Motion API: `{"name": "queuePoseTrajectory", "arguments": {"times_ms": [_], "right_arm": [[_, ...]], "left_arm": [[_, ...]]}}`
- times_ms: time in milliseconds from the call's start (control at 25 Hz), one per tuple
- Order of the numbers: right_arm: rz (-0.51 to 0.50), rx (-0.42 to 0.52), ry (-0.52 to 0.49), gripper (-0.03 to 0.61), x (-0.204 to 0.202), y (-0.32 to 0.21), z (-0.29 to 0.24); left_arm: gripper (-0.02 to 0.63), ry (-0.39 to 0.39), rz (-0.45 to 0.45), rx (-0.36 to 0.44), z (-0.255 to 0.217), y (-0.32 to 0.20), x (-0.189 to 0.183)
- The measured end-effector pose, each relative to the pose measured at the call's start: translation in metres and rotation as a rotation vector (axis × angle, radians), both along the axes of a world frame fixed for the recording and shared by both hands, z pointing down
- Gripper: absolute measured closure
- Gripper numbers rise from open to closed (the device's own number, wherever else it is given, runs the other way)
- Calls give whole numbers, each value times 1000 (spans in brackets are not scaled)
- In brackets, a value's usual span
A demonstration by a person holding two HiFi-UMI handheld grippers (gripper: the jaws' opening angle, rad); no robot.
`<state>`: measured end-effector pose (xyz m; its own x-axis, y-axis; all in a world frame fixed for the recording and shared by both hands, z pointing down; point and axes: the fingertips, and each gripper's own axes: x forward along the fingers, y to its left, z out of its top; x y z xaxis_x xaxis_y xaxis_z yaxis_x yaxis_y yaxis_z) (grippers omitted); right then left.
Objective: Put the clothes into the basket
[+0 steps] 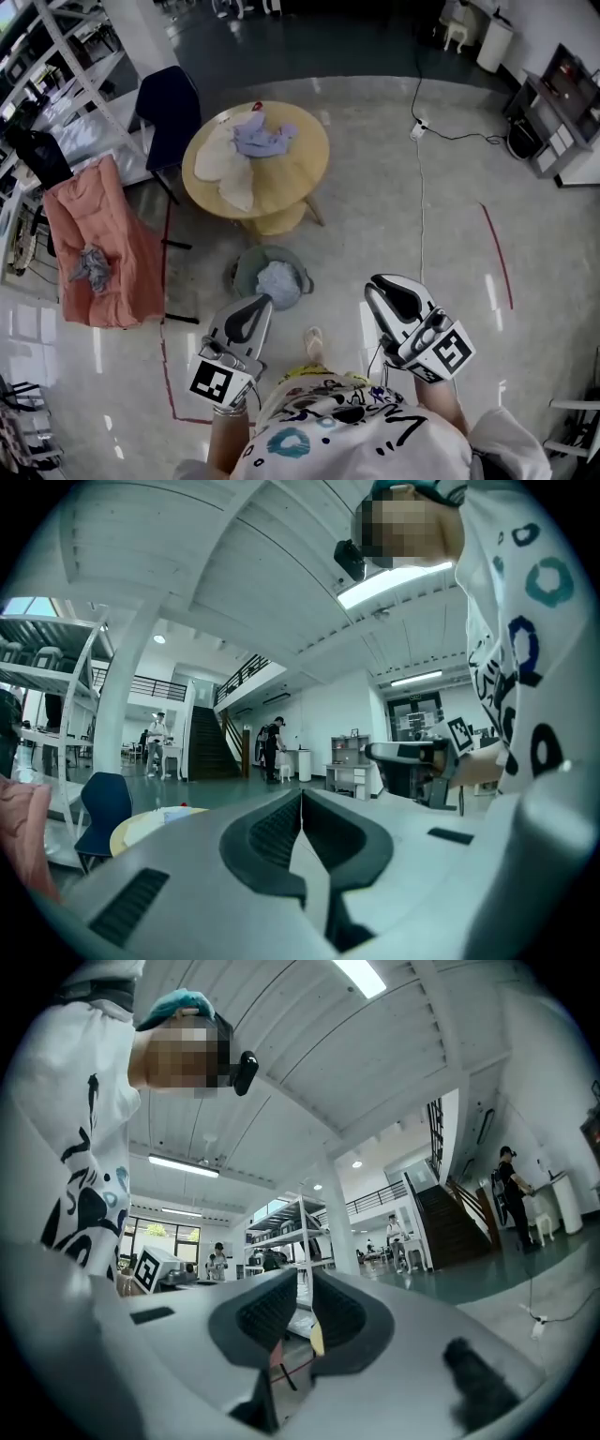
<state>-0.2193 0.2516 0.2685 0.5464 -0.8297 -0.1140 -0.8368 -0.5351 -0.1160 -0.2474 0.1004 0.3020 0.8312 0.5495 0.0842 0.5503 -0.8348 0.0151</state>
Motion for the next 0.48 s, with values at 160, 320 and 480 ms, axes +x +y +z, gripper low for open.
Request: {"name": "queuePoseTrajectory", "arguments": {"times_ms": [160, 320, 480], "right_arm": [[-20, -2, 19, 521, 42, -20, -4], [-50, -38, 23, 475, 79, -35, 1], [-51, -39, 18, 465, 120, -30, 1]], "left_arm": [[598, 15, -49, -19, 0, -26, 43], [598, -10, -86, -16, 10, -42, 78], [598, -37, -110, -13, 15, -43, 113]]}}
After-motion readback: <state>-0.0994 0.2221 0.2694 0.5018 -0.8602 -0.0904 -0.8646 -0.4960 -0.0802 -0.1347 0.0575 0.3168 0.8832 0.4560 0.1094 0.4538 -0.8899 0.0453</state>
